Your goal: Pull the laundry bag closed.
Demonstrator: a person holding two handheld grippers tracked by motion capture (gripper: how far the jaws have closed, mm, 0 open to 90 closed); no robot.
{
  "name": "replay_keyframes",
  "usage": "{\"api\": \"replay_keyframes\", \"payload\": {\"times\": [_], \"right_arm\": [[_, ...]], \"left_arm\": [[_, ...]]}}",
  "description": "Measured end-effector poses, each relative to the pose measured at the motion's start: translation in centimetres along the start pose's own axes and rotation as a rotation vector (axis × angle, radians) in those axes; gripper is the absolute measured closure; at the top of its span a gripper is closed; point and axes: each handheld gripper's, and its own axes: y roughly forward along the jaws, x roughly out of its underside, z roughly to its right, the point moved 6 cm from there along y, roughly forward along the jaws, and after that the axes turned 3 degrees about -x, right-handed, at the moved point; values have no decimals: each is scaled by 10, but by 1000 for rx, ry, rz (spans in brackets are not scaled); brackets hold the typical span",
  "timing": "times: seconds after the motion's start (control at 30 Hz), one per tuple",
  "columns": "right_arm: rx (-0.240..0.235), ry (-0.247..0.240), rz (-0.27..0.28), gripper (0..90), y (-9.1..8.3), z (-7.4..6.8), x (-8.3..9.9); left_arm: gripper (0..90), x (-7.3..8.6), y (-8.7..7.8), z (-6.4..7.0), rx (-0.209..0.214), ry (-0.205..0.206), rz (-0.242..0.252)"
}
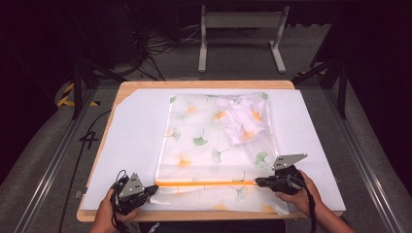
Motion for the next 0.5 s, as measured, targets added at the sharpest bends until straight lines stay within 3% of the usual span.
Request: {"api": "replay_keyframes", "payload": {"times": [0.5], "right_arm": [[30, 36, 17, 900, -16, 9, 14]], "left_arm": [[900, 0, 0, 0, 1, 0, 0]]}}
